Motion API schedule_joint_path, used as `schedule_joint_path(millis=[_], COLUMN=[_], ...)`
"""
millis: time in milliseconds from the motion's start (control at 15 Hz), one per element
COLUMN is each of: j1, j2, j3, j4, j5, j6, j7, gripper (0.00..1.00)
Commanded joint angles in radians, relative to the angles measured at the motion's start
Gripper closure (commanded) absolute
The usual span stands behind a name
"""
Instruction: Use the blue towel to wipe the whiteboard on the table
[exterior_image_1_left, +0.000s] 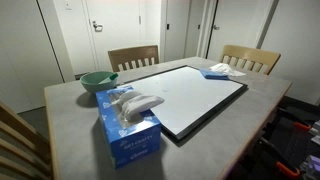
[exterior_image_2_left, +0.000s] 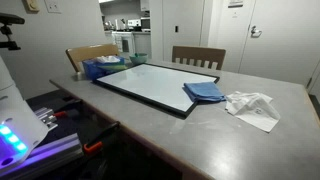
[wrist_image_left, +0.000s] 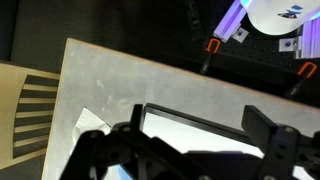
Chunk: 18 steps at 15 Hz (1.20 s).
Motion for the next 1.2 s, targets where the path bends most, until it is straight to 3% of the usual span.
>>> schedule_joint_path(millis=[0, 267, 733, 1133], j1=[0.036, 0.068, 0.111, 0.085], j2=[0.0, 0.005, 0.142, 0.348], j3=[-0.023, -0.05, -0.188, -0.313], j4=[0.004, -0.015, -0.002, 0.018], j5=[-0.015, -0.088, -0.205, -0.147], j6=[-0.011, 0.035, 0.22, 0.462], j7=[0.02, -0.041, -0.218, -0.408], gripper=[0.0, 0.0, 0.0, 0.0])
